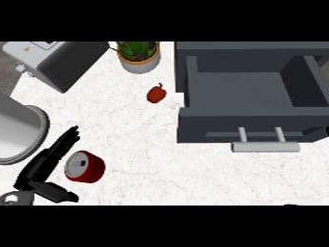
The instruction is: Pick up the can, place it into the drawer and close the drawer
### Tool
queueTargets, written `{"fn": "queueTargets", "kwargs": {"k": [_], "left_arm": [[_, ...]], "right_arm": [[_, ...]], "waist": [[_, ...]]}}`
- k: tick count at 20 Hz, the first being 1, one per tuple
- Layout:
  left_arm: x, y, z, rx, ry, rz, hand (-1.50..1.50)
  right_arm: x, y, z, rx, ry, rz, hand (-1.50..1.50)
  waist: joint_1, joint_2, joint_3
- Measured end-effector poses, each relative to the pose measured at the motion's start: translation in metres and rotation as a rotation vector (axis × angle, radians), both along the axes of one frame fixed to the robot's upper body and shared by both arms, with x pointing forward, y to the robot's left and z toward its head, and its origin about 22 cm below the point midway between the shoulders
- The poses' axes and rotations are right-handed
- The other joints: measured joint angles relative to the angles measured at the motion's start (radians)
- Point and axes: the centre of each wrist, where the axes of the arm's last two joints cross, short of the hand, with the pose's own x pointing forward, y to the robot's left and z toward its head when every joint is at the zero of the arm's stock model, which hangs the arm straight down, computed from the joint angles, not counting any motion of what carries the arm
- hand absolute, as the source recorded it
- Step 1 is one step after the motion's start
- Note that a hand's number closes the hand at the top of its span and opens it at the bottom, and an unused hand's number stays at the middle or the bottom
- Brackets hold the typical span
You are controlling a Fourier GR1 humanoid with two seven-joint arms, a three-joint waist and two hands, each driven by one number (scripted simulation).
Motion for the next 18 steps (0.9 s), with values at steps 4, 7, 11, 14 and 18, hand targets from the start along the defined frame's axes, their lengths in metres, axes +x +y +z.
{"fn": "queueTargets", "kwargs": {"k": [4, 7, 11, 14, 18], "left_arm": [[0.006, -0.010, -0.002, -0.007, -0.001, -0.010, -1.50], [0.004, -0.014, -0.005, -0.008, -0.006, -0.011, -1.50], [0.010, -0.024, -0.008, -0.017, -0.002, -0.024, -1.50], [0.017, -0.033, -0.008, -0.034, 0.003, -0.030, -1.50], [0.018, -0.048, -0.010, -0.044, -0.002, -0.052, -1.50]], "right_arm": [[-0.001, 0.000, -0.004, -0.002, 0.006, 0.002, -1.50], [-0.005, -0.001, -0.002, -0.007, 0.003, 0.002, -1.50], [-0.001, 0.004, 0.002, -0.003, -0.001, -0.001, -1.50], [-0.007, 0.006, 0.005, 0.003, 0.003, 0.000, -1.50], [-0.007, 0.000, 0.005, 0.007, 0.002, -0.002, -1.50]], "waist": [[0.001, 0.000, 0.000], [0.001, 0.000, 0.000], [0.002, 0.000, 0.000], [0.001, 0.000, 0.000], [0.001, -0.001, 0.001]]}}
